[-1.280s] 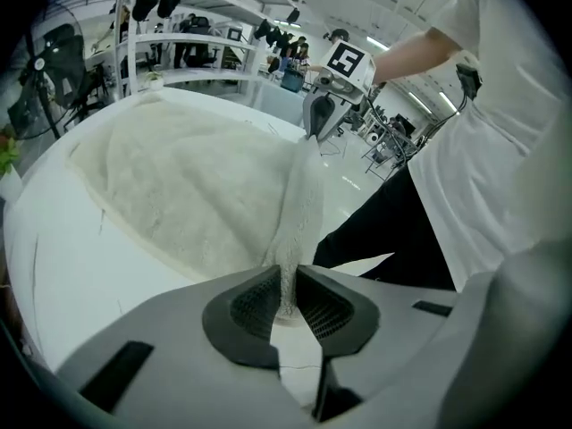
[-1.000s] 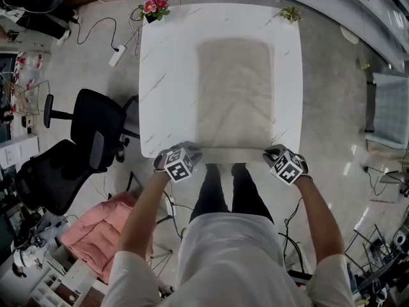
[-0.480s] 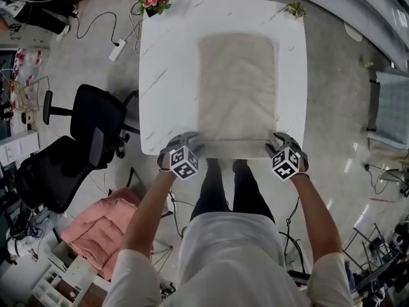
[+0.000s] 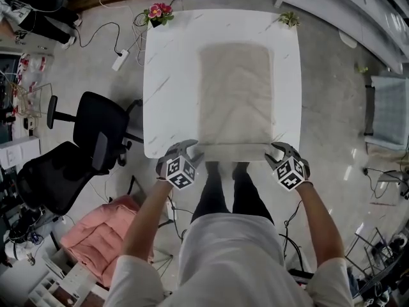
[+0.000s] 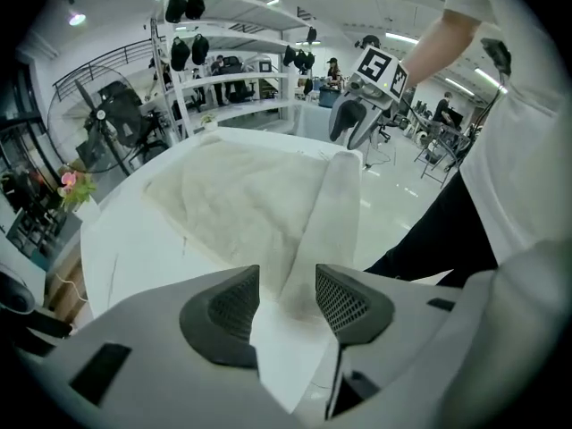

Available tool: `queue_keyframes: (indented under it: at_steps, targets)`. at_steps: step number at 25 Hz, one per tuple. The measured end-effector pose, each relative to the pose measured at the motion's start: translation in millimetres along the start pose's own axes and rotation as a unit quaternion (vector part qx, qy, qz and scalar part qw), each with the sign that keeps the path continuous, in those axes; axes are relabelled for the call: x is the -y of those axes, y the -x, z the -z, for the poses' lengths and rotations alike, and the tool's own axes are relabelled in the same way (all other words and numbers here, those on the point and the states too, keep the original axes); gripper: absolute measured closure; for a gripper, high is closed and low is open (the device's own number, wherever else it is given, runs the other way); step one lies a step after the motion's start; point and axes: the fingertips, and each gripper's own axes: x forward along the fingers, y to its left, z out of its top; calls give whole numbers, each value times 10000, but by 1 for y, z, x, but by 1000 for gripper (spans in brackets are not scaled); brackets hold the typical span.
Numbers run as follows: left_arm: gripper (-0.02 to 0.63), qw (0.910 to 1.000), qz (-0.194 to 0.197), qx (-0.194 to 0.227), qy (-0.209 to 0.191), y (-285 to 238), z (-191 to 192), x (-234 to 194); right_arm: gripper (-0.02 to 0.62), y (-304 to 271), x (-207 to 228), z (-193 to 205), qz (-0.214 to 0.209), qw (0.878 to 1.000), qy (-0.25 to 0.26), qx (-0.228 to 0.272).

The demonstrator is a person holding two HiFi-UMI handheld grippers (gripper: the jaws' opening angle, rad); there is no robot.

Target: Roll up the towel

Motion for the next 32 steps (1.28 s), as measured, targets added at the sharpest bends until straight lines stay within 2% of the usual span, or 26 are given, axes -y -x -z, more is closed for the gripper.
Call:
queue_keyframes:
  at_steps: [6,11,16,19,21,24,32]
  targets:
    - [402,9991,188,57,-375,-6,6,45,405,-11,-38,16,-264,9991,298,-149]
    - [434,9982,-147,49,-586,-11,16,53,407,-19,-50,29,-239,9980,511,-287]
    - [436,9965,-338,-136,-757,-27,30,49,412,-31,-45,41,-64,9965,725,-406]
    - [466,9955,-420,-169,-836,-35,30,43,442,-41,-41,44,98,9952,873,-440]
    - [498,9955,-439,-176,-816,-38,29,40,492,-45,-38,44,213,9946,921,-430]
    - [551,9962,-310,-189,-796,-39,32,44,521,-46,-39,45,198,9943,957,-421]
    - [555,9961,345,-390,-711,-29,50,82,531,-36,-71,59,-303,9931,912,-671]
